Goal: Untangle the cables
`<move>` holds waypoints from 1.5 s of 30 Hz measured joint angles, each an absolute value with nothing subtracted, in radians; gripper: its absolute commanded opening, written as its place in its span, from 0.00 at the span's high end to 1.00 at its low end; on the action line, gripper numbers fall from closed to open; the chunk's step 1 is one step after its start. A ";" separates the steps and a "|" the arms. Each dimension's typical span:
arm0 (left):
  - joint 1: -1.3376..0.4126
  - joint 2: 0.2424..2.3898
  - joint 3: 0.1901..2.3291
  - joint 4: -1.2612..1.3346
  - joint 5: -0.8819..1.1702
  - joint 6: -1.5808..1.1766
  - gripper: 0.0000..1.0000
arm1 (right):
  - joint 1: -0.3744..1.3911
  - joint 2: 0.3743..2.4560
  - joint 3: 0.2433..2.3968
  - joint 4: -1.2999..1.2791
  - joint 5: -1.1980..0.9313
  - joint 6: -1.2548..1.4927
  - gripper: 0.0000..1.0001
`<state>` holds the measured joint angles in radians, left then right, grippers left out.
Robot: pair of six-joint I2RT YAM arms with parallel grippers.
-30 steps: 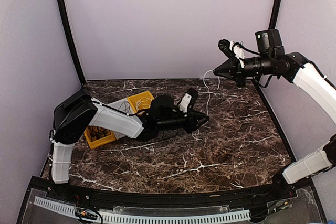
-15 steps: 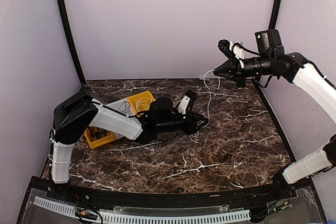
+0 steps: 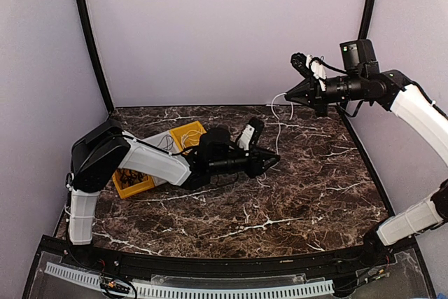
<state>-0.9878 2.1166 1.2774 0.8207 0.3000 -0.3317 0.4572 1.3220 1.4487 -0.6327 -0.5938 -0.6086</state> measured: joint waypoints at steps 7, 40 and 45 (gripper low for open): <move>-0.988 2.117 1.277 0.840 0.348 -0.333 0.69 | 0.458 1.322 1.449 -0.633 -0.594 -0.609 1.00; -0.956 2.073 1.230 0.782 0.257 -0.326 1.00 | 0.427 1.227 1.308 -0.624 -0.588 -0.603 0.61; -0.863 1.951 1.199 0.681 0.244 -0.323 1.00 | 0.391 1.156 1.113 -0.609 -0.595 -0.613 0.56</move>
<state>-0.8631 1.9507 1.1992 0.6811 0.2443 -0.3229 0.3912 1.1557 1.1126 -0.6090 -0.5949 -0.6128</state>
